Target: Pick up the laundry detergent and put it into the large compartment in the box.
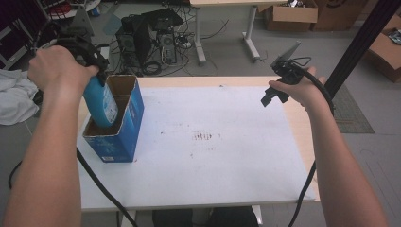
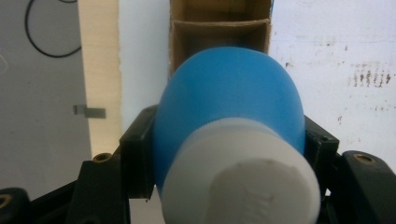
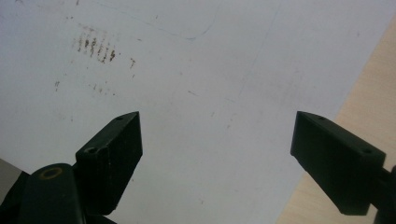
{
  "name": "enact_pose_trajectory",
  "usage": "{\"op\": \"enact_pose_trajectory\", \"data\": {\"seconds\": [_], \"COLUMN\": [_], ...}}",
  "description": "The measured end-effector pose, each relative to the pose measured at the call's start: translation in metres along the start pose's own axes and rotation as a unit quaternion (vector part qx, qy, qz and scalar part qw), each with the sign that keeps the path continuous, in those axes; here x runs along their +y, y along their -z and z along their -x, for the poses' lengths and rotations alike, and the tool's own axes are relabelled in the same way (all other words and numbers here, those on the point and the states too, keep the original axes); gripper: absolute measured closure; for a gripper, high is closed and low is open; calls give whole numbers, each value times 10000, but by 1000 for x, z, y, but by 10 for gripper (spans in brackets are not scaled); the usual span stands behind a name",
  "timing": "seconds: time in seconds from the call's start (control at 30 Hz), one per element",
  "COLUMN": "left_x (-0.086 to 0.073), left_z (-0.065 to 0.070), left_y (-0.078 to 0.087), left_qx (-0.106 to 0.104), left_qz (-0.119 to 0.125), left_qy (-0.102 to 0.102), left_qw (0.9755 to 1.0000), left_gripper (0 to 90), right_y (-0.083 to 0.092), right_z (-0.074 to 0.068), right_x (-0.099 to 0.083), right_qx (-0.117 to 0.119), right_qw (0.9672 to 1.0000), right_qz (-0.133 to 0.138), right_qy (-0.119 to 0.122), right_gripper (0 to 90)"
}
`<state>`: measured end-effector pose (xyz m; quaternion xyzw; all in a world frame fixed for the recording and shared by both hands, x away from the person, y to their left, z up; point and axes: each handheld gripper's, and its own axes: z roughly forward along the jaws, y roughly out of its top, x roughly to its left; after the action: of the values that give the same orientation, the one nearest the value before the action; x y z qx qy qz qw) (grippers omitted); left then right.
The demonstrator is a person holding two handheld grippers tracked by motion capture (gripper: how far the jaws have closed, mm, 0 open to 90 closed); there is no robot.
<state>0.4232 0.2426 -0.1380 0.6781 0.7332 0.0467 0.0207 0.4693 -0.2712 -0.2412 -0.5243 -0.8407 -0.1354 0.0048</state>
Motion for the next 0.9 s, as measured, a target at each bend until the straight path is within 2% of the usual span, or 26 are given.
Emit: {"op": "enact_pose_trajectory", "data": {"seconds": [0.07,0.1,0.13,0.17,0.23,0.27,0.37,0.63,0.67,0.83,0.9], "left_x": [0,1,2,2,3,3,4,6,6,7,8], "left_z": [0,0,1,1,-1,-1,-2,-1,-1,2,2], "left_y": [-5,-10,-21,-21,-35,-35,-49,-84,-84,-105,-108], "left_qx": [4,6,27,27,-20,-20,-23,-5,-5,5,10], "left_qz": [-7,-51,-98,-98,-145,-145,-207,-452,-452,-597,-568], "left_qy": [-49,-41,-124,-124,-82,-82,-82,-159,-159,-210,-202], "left_qw": [10000,10000,9999,9999,9999,9999,9997,9989,9989,9980,9982], "left_gripper": [380,380,381,380,381,381,381,381,381,381,381], "right_y": [0,0,-2,-2,-3,-3,-3,-5,-5,-5,-5], "right_z": [0,0,1,1,1,2,2,1,1,2,2], "right_x": [-1,-1,-1,-1,-2,-2,-2,0,0,1,1], "right_qx": [3,3,6,6,6,5,13,-19,-20,-34,-35], "right_qw": [10000,10000,10000,10000,10000,10000,10000,10000,10000,10000,10000], "right_qz": [-25,-25,-37,-37,-50,-50,-45,-54,-66,-56,-58], "right_qy": [-41,-41,-47,-47,-29,-24,-24,-48,-44,-9,-23], "right_gripper": [168,168,168,168,168,168,168,168,168,168,168]}}
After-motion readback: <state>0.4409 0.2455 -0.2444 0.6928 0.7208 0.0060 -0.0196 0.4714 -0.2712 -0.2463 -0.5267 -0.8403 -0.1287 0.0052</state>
